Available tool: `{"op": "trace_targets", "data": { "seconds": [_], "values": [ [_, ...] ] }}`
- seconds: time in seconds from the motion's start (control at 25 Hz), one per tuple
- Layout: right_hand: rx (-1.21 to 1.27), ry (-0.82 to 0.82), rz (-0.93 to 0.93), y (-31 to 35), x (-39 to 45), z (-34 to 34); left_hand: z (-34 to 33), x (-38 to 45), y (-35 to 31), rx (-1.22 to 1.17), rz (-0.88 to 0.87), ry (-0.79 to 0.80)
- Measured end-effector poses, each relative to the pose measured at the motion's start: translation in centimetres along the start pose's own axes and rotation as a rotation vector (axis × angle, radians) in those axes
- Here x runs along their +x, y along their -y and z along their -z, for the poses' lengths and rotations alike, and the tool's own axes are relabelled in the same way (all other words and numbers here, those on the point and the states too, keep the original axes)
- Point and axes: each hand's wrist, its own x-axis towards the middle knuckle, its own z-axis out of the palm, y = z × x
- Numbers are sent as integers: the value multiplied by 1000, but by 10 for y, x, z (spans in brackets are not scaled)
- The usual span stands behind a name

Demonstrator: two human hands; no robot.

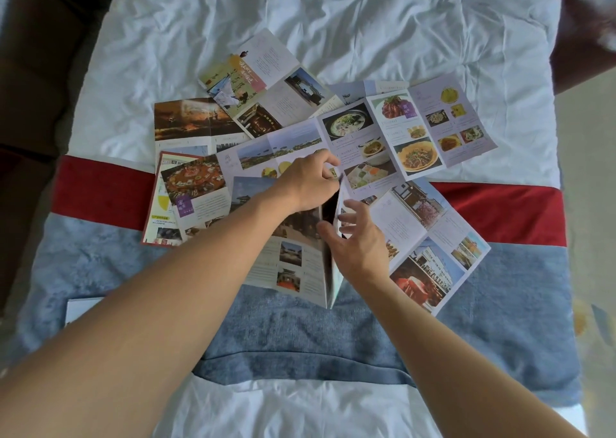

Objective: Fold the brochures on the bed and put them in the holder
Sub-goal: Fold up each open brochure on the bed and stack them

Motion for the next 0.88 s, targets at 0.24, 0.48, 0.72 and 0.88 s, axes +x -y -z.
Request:
{"op": "trace_targets", "data": {
  "seconds": [0.24,0.48,0.72,0.88],
  "values": [
    [-86,-29,1,10,1,-11,-1,0,-1,-49,-40,0],
    [-58,-121,-55,10,10,-2,2,0,9,-13,-65,-50],
    [154,-199,-201,-5,16,27,17,-7,49,268,41,-91],
    [216,-218,-267,-16,16,38,15,-7,73,310,200,-36]
  ]
}}
